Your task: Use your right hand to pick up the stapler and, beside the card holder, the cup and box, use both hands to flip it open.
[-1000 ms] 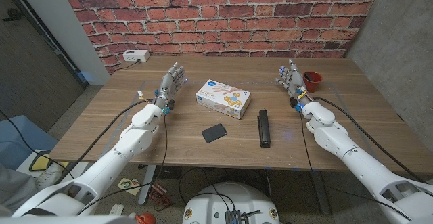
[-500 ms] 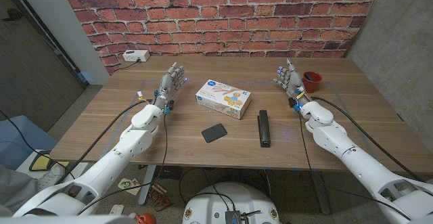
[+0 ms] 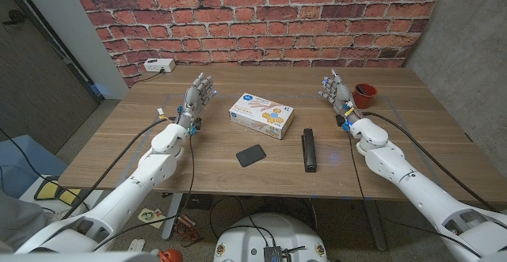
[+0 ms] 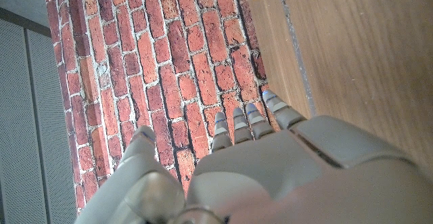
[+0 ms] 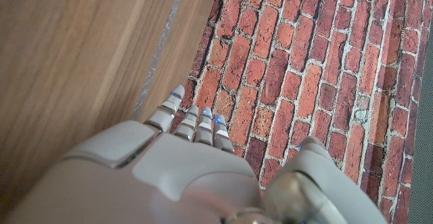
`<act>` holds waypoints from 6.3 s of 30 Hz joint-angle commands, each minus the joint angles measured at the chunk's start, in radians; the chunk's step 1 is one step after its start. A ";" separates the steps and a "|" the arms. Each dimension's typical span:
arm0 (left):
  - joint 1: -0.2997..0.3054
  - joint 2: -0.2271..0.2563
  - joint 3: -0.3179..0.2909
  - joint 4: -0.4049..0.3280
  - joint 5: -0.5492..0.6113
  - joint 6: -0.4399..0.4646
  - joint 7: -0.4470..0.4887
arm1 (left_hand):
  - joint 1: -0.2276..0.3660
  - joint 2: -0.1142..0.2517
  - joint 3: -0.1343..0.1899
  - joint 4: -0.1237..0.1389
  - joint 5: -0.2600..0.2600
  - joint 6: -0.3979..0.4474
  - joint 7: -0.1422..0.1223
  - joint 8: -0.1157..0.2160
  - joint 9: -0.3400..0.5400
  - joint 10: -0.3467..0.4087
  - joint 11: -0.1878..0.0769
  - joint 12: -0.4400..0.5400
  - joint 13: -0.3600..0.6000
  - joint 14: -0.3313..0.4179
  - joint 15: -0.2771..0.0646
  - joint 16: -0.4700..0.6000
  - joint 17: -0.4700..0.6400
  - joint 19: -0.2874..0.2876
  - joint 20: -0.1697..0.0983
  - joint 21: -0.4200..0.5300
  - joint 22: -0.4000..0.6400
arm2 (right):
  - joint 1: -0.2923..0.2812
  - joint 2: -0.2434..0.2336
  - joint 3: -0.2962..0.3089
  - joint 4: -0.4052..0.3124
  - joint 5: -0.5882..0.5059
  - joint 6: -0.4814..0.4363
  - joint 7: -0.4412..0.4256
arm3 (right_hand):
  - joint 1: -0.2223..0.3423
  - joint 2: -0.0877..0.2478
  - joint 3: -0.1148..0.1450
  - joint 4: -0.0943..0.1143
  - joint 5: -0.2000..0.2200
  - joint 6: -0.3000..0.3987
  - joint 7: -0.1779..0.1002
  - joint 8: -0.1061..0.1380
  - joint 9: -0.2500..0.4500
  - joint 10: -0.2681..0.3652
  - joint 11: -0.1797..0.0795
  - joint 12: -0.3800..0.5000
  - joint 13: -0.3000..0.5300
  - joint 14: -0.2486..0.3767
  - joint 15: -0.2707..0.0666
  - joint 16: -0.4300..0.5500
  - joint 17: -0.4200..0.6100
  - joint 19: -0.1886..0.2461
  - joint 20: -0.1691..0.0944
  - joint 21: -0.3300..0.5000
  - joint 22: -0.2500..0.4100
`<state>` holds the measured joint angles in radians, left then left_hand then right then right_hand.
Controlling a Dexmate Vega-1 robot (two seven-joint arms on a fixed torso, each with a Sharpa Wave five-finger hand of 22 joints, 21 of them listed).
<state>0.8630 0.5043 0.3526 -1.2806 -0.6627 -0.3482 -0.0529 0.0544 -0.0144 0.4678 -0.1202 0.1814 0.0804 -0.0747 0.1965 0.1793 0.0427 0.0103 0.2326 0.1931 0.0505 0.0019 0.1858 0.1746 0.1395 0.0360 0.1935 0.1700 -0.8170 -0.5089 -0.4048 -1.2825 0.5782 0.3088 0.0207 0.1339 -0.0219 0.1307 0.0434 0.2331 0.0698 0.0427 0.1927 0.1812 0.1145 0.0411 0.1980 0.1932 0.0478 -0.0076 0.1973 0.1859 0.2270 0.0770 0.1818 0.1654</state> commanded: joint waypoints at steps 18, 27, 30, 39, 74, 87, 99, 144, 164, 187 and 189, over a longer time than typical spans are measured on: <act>0.033 0.011 -0.013 -0.015 0.002 -0.026 0.013 | 0.011 0.004 0.007 -0.004 0.002 0.008 0.002 -0.002 0.003 0.009 0.004 -0.002 0.004 0.005 -0.001 0.002 0.003 0.006 0.003 0.003 0.006 | -0.026 -0.060 -0.026 -0.062 -0.100 -0.006 -0.042 | 0.052 -0.006 0.007 -0.033 -0.007 0.012 -0.027 0.008 0.003 0.004 -0.033 0.004 0.002 0.004 -0.034 0.002 0.001 0.001 -0.015 0.005 0.003; 0.060 0.021 -0.024 -0.043 -0.006 -0.018 0.031 | 0.011 0.004 0.006 -0.004 0.002 0.011 0.002 -0.002 0.003 0.009 0.002 -0.004 0.004 0.005 0.001 0.001 0.003 0.006 0.002 0.003 0.006 | -0.043 -0.082 -0.029 -0.096 -0.128 -0.023 -0.063 | 0.069 -0.005 0.011 -0.044 -0.008 0.007 -0.036 0.006 0.004 0.000 -0.036 0.002 0.003 0.000 -0.039 0.000 0.001 -0.001 -0.015 0.004 0.003; 0.059 0.021 -0.024 -0.038 -0.005 -0.022 0.027 | 0.011 0.004 0.006 -0.004 0.002 0.011 0.002 -0.002 0.003 0.009 0.002 -0.004 0.004 0.004 0.000 0.001 0.003 0.006 0.002 0.003 0.006 | -0.048 -0.091 -0.029 -0.109 -0.137 -0.034 -0.071 | 0.073 -0.004 0.013 -0.047 -0.009 0.006 -0.039 0.005 0.004 0.000 -0.036 0.002 0.003 0.000 -0.041 -0.001 0.001 -0.002 -0.015 0.004 0.003; 0.069 0.022 -0.027 -0.042 -0.004 -0.031 0.029 | 0.010 0.004 0.006 -0.004 0.002 0.012 0.002 -0.002 0.003 0.010 0.003 -0.005 0.004 0.003 -0.001 0.001 0.003 0.006 0.003 0.002 0.006 | -0.052 -0.106 -0.032 -0.133 -0.168 -0.044 -0.090 | 0.099 0.002 0.022 -0.062 -0.010 0.003 -0.046 0.005 0.004 -0.005 -0.041 0.000 0.003 -0.002 -0.041 -0.001 0.000 -0.003 -0.011 0.004 0.003; 0.078 0.022 -0.034 -0.047 -0.004 -0.039 0.041 | 0.010 0.007 0.005 -0.004 0.001 0.012 0.001 -0.005 0.003 0.009 0.002 -0.008 0.004 0.002 0.001 0.000 0.003 0.004 0.003 0.001 0.006 | -0.153 -0.201 -0.030 -0.335 -0.323 -0.186 -0.240 | 0.216 0.013 0.056 -0.141 -0.029 -0.020 0.010 0.002 0.007 -0.006 0.012 0.007 0.009 0.019 -0.004 0.006 0.003 0.010 -0.007 0.008 0.004; 0.088 0.025 -0.038 -0.055 -0.004 -0.037 0.048 | 0.009 0.007 0.004 -0.004 0.001 0.011 0.002 -0.006 0.003 0.008 0.004 -0.009 0.004 0.001 0.001 0.000 0.003 0.004 0.004 0.001 0.006 | -0.180 -0.224 -0.026 -0.389 -0.361 -0.240 -0.273 | 0.239 0.023 0.062 -0.155 -0.035 -0.022 -0.001 0.004 0.008 -0.002 -0.015 0.014 0.022 0.066 -0.033 0.029 0.016 0.025 0.033 0.014 0.007; 0.084 0.024 -0.037 -0.052 -0.005 -0.036 0.046 | 0.009 0.008 0.003 -0.005 0.001 0.012 0.001 -0.006 0.003 0.010 0.004 -0.010 0.005 0.003 0.002 0.000 0.004 0.012 0.005 0.004 0.006 | -0.200 -0.248 -0.021 -0.433 -0.389 -0.278 -0.288 | 0.248 0.033 0.065 -0.160 -0.037 -0.027 -0.006 0.004 0.008 -0.023 -0.020 0.010 0.030 0.055 -0.022 0.032 0.029 0.049 0.081 0.022 0.011; 0.121 0.041 -0.060 -0.089 -0.008 -0.047 0.068 | 0.007 0.010 0.001 -0.004 0.001 0.009 0.000 -0.008 0.003 0.005 0.005 -0.015 0.005 0.000 0.005 -0.001 0.004 0.007 0.006 0.001 0.006 | -0.269 -0.310 -0.030 -0.589 -0.547 -0.440 -0.371 | 0.299 0.058 0.083 -0.182 -0.047 -0.010 0.002 0.013 0.008 0.009 -0.018 0.027 0.043 0.106 -0.069 0.076 0.066 0.077 0.052 0.027 0.014; 0.136 0.033 -0.063 -0.102 -0.002 -0.068 0.078 | 0.007 0.010 0.000 -0.005 0.001 0.014 0.001 -0.006 0.003 0.009 0.007 -0.014 0.005 0.004 0.002 0.001 0.004 0.009 0.005 0.002 0.006 | -0.325 -0.342 -0.029 -0.668 -0.627 -0.548 -0.420 | 0.308 0.056 0.082 -0.187 -0.049 0.016 -0.004 0.021 0.007 0.031 -0.027 0.035 0.046 0.122 -0.075 0.088 0.074 0.084 0.051 0.027 0.014; 0.123 0.000 -0.055 -0.071 0.031 -0.095 0.123 | 0.011 0.016 0.001 -0.007 0.001 0.063 0.003 0.008 0.004 0.051 -0.003 -0.001 0.005 0.040 -0.017 0.010 0.003 0.025 -0.003 0.006 0.006 | -0.306 -0.344 -0.062 -0.708 -0.693 -0.659 -0.414 | 0.303 0.054 0.074 -0.181 -0.052 0.037 -0.006 0.023 0.007 0.064 -0.035 0.047 0.055 0.149 -0.085 0.111 0.091 0.111 0.054 0.033 0.015; 0.120 0.001 -0.053 -0.066 0.028 -0.091 0.118 | 0.012 0.016 0.002 -0.007 0.001 0.064 0.002 0.008 0.004 0.052 -0.002 -0.001 0.005 0.040 -0.017 0.010 0.003 0.025 -0.004 0.006 0.006 | -0.303 -0.349 -0.065 -0.711 -0.694 -0.661 -0.404 | 0.299 0.055 0.072 -0.178 -0.052 0.051 -0.020 0.027 0.007 0.069 -0.047 0.049 0.057 0.154 -0.088 0.116 0.096 0.113 0.054 0.033 0.015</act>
<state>0.9954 0.5185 0.2944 -1.3687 -0.6465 -0.4292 0.0506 0.0597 -0.0090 0.4692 -0.1216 0.1809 0.1341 -0.0710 0.1966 0.1789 0.0837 0.0050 0.2235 0.1927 0.0822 -0.0161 0.1908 0.1742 0.1518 0.0340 0.1935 0.1743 -1.1284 -0.8504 -0.4560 -1.9725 -0.0902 -0.3087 -0.3938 0.4375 0.0372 0.2070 -0.1363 0.1848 0.1025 0.0352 0.2114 0.1836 0.1739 0.0070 0.2372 0.2443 0.1916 -0.0391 0.3037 0.2744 0.3274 0.1304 0.2127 0.1760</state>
